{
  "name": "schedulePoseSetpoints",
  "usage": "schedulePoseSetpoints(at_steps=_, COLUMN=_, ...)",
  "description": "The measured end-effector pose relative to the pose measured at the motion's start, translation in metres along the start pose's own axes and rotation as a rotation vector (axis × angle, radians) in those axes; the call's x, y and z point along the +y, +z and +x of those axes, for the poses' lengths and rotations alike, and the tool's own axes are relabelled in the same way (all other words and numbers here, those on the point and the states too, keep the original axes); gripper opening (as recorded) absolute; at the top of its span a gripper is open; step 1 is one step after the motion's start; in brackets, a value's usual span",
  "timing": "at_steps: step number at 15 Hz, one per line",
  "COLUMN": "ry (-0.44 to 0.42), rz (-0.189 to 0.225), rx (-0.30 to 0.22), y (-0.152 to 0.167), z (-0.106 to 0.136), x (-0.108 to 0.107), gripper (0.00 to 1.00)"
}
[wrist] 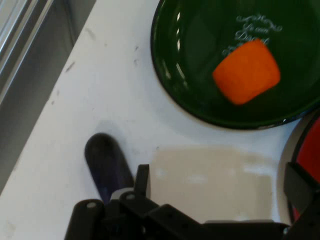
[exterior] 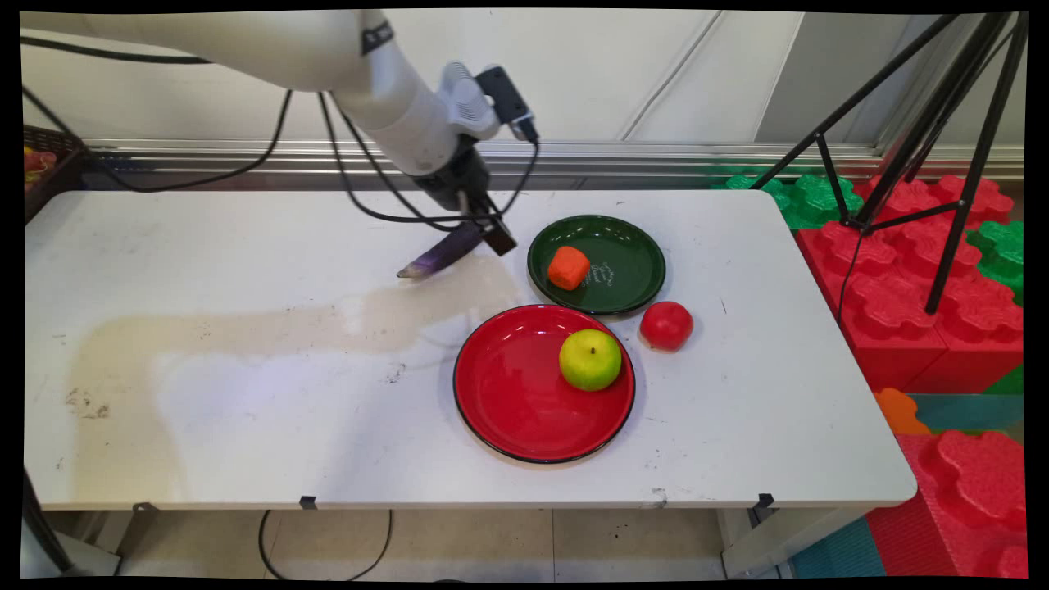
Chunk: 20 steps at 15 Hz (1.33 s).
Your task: Pick up the mandarin from the green plate
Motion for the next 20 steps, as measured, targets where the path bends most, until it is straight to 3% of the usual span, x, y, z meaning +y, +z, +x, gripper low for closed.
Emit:
schedulePoseSetpoints(at_steps=4, ry=-0.008, rz=-0.008, rx=-0.009, y=0.016, z=0.020, x=0.012, gripper=1.00)
schedulePoseSetpoints(at_steps=10, ry=-0.045, rz=-0.020, rx=-0.033, y=0.066, z=0.048, x=0.028, gripper=1.00)
schedulePoseSetpoints(at_steps=20, ry=-0.111, rz=-0.032, rx=-0.061, y=0.130, z=0.060, x=0.031, gripper=1.00)
